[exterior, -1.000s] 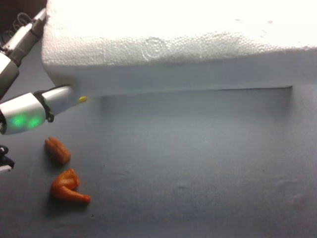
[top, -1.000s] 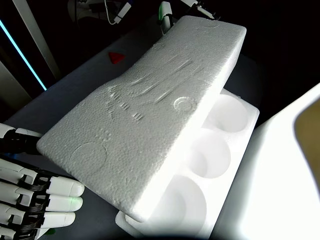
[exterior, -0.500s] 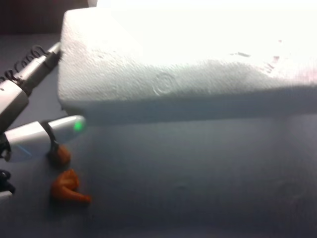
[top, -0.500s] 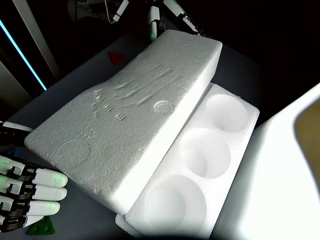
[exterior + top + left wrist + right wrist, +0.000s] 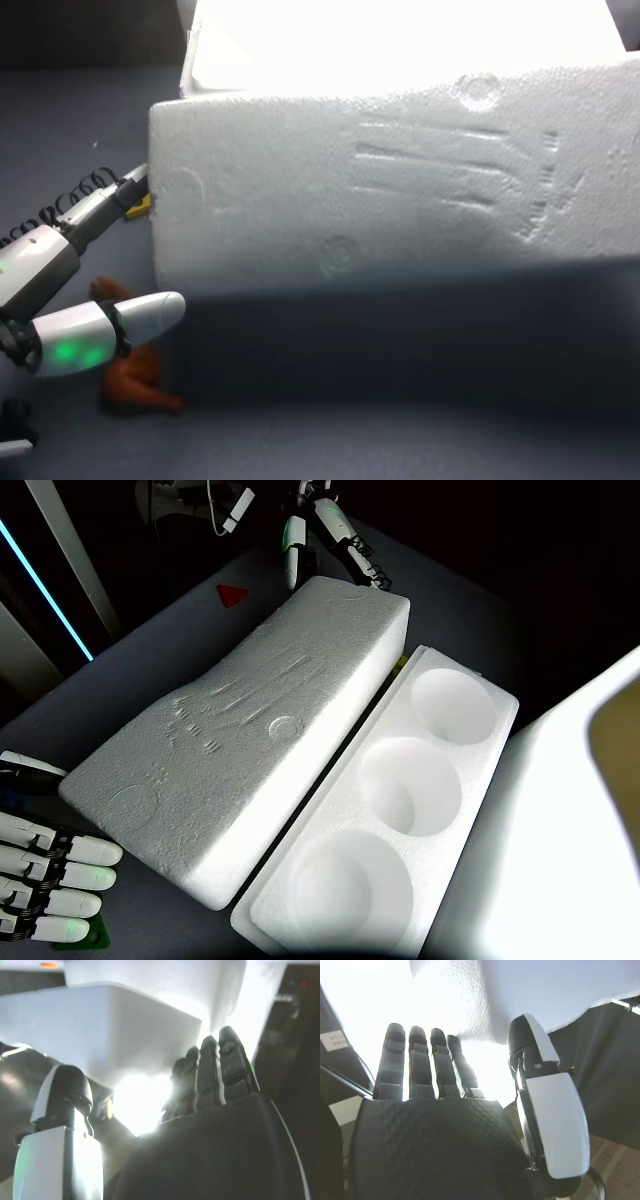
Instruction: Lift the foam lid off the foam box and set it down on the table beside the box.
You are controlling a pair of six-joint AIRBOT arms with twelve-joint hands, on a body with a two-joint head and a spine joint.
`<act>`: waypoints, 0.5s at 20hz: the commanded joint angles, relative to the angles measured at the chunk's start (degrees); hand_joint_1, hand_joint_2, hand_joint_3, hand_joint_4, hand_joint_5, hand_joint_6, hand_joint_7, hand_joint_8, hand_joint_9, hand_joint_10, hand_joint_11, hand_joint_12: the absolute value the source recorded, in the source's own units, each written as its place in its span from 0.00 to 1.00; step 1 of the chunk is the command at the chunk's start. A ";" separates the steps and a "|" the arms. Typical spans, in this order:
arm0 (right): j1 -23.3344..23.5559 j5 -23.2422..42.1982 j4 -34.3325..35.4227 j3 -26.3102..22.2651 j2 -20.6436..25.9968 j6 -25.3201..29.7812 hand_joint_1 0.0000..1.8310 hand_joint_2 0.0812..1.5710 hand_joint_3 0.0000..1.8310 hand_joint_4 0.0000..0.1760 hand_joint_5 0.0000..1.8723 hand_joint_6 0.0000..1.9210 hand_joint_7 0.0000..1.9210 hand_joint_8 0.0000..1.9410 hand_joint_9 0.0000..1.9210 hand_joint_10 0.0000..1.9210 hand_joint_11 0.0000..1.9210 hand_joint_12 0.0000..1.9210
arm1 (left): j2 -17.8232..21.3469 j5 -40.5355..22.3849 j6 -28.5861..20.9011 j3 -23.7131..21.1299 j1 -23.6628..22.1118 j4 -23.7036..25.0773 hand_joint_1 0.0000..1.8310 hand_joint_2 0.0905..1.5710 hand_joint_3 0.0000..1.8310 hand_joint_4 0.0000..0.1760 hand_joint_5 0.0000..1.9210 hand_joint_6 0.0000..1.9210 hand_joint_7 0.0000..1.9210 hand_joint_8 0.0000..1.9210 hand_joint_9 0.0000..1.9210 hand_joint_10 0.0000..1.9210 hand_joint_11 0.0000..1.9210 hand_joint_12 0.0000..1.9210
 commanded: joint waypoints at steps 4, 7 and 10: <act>0.06 4.20 0.09 1.22 -1.23 1.19 0.33 0.78 0.00 0.00 0.03 0.01 0.05 0.00 0.01 0.09 0.00 0.06 | -0.77 -5.48 -0.65 1.05 0.43 -0.44 0.30 0.71 0.00 0.13 0.00 0.00 0.00 0.00 0.00 0.00 0.00 0.00; 0.03 2.92 0.61 1.64 -1.81 1.45 0.35 0.78 0.00 0.00 0.03 0.00 0.05 0.00 0.00 0.07 0.00 0.00 | -1.15 -4.89 -0.97 1.46 0.61 -0.91 0.31 0.71 0.00 0.14 0.00 0.00 0.00 0.00 0.00 0.00 0.00 0.00; -0.33 1.98 1.11 1.84 -2.13 1.59 0.36 0.77 0.00 0.00 0.04 0.01 0.05 0.00 0.00 0.07 0.01 0.00 | -1.03 -4.40 -1.14 1.50 0.62 -0.92 0.29 0.70 0.00 0.08 0.00 0.00 0.00 0.00 0.00 0.00 0.00 0.00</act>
